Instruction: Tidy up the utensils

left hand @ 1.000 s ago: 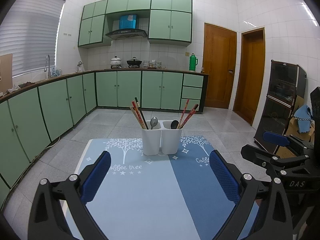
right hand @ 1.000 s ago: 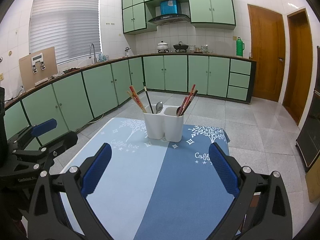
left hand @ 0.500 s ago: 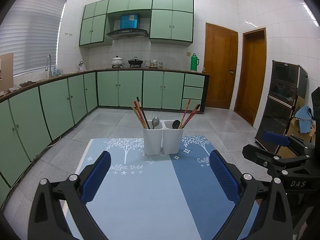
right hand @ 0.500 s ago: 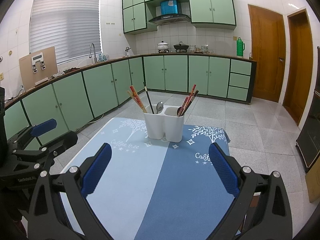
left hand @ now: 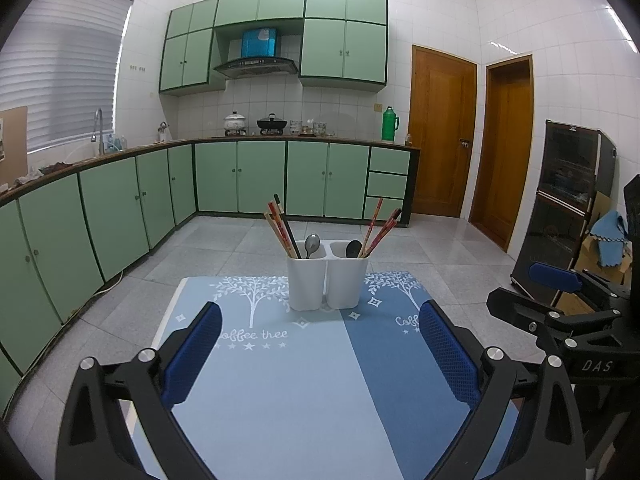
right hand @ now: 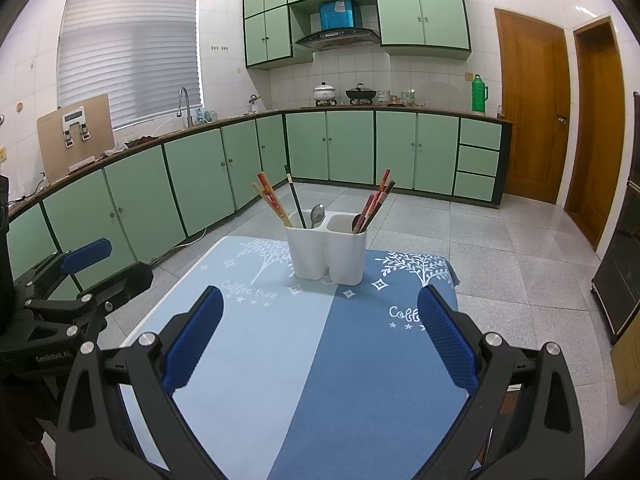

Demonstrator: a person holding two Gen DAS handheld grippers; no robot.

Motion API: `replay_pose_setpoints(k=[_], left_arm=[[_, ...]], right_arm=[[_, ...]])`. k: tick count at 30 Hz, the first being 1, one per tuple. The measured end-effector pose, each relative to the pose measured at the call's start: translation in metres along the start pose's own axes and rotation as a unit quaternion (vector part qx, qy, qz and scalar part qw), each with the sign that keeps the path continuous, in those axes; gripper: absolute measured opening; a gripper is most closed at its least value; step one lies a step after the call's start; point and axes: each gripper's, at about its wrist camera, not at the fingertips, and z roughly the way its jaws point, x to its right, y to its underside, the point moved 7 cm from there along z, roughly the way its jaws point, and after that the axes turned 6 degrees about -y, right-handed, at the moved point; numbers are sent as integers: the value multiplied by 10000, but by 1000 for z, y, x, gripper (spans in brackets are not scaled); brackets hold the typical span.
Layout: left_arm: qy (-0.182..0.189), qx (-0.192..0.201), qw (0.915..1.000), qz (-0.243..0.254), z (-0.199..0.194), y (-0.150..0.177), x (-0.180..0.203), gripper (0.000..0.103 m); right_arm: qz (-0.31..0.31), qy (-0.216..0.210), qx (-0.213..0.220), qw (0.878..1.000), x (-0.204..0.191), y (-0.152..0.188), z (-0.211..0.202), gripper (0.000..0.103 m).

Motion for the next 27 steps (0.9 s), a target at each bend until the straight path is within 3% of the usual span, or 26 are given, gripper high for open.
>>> replay_pose_setpoints(k=[27], left_arm=[[1, -14, 10000, -5, 1, 1, -3, 97]], right_arm=[[32, 11, -20, 10000, 2, 2, 4, 95]])
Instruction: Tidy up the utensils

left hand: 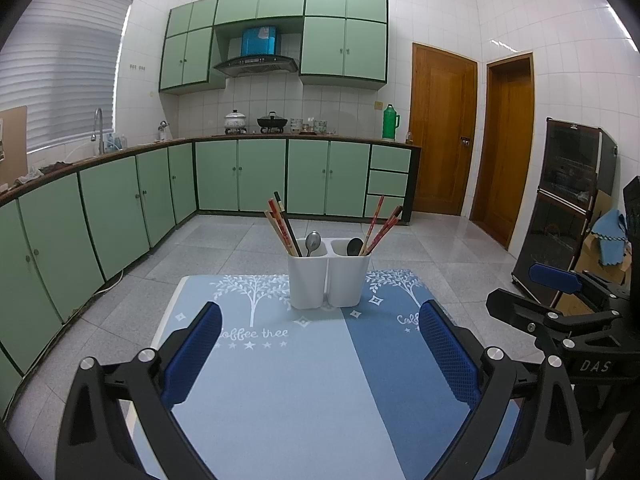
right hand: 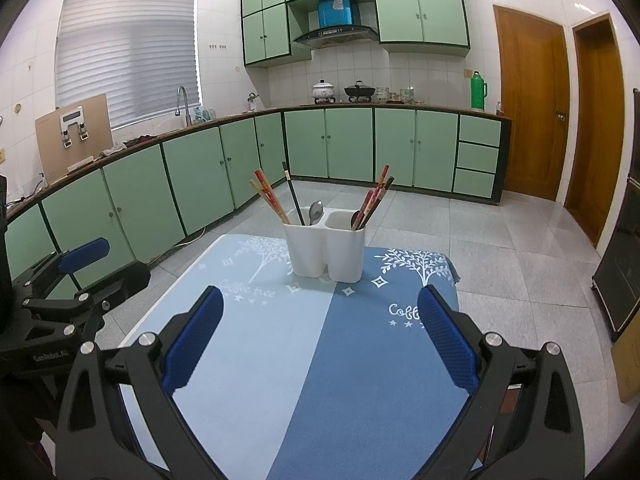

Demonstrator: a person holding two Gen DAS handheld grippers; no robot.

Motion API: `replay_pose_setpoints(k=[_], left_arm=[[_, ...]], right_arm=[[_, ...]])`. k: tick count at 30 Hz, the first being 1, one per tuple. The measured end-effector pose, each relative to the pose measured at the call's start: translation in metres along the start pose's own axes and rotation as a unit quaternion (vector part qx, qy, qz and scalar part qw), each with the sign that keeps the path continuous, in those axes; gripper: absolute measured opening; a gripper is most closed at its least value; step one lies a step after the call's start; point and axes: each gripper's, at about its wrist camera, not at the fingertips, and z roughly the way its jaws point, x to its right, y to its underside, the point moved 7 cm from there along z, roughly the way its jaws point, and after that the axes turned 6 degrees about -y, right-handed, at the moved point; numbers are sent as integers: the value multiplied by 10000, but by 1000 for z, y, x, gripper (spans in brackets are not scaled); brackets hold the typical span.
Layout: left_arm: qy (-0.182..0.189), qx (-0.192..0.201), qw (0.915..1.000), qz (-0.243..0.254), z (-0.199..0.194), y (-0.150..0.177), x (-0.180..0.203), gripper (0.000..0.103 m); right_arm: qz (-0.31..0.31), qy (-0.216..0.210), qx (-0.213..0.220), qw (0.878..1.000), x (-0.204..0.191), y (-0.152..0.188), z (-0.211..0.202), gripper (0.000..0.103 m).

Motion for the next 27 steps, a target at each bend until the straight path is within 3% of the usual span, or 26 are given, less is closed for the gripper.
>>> replay_pose_setpoints(k=[27], left_arm=[[-15, -66, 10000, -7, 6, 4, -2, 97]], right_arm=[[77, 47, -84, 9999, 3, 12, 11, 95]])
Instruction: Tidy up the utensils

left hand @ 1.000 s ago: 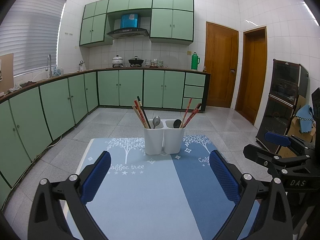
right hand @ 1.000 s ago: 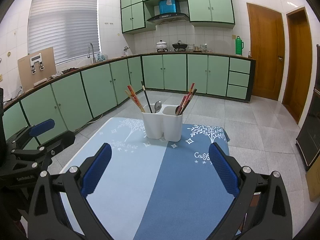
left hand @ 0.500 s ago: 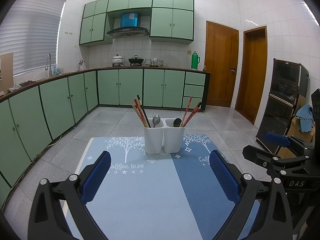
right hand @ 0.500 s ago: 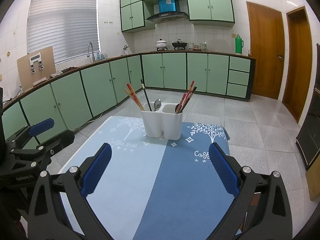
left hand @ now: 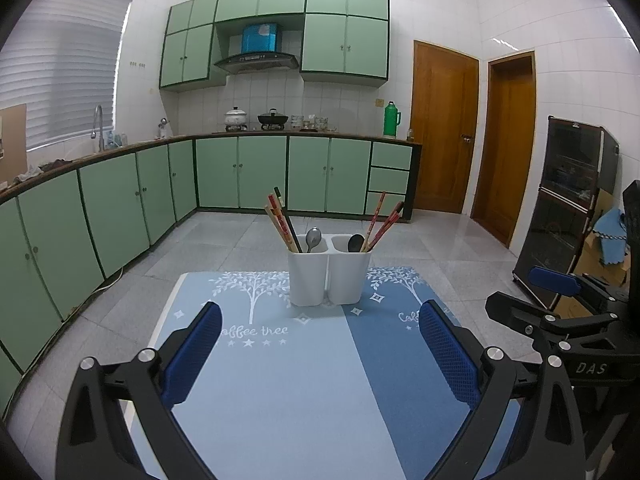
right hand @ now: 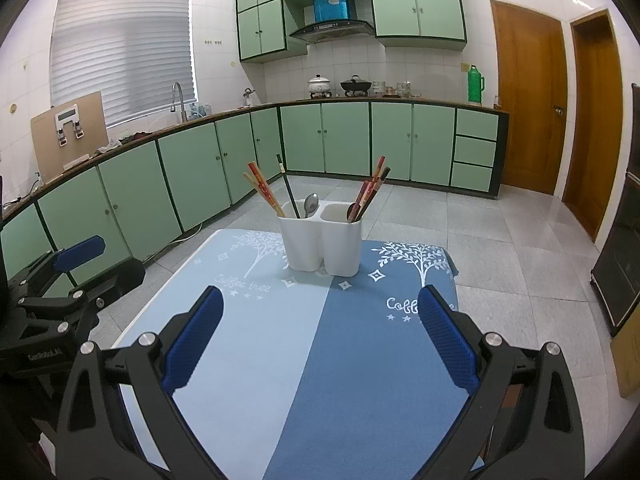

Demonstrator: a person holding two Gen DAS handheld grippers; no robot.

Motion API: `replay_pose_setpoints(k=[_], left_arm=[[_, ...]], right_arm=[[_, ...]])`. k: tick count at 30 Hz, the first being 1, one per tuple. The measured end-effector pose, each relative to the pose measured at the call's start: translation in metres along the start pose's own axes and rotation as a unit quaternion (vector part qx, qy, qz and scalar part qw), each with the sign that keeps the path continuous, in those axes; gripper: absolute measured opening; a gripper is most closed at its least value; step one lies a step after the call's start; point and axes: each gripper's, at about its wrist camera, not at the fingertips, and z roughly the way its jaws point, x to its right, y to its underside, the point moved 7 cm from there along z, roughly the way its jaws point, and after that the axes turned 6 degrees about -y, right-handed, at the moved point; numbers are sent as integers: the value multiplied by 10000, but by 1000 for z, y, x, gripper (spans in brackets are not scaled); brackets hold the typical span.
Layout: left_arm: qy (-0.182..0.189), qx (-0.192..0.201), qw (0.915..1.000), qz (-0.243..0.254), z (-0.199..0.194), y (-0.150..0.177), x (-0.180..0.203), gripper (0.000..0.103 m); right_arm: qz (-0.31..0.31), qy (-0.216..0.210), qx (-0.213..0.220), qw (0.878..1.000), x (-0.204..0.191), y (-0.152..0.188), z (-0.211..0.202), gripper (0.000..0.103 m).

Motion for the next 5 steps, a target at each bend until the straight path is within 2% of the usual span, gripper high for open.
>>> replay_pose_setpoints(k=[5], left_arm=[[-17, -19, 10000, -12, 1, 0, -1, 97]], right_arm=[[-4, 1, -4, 10000, 0, 0, 0, 95]])
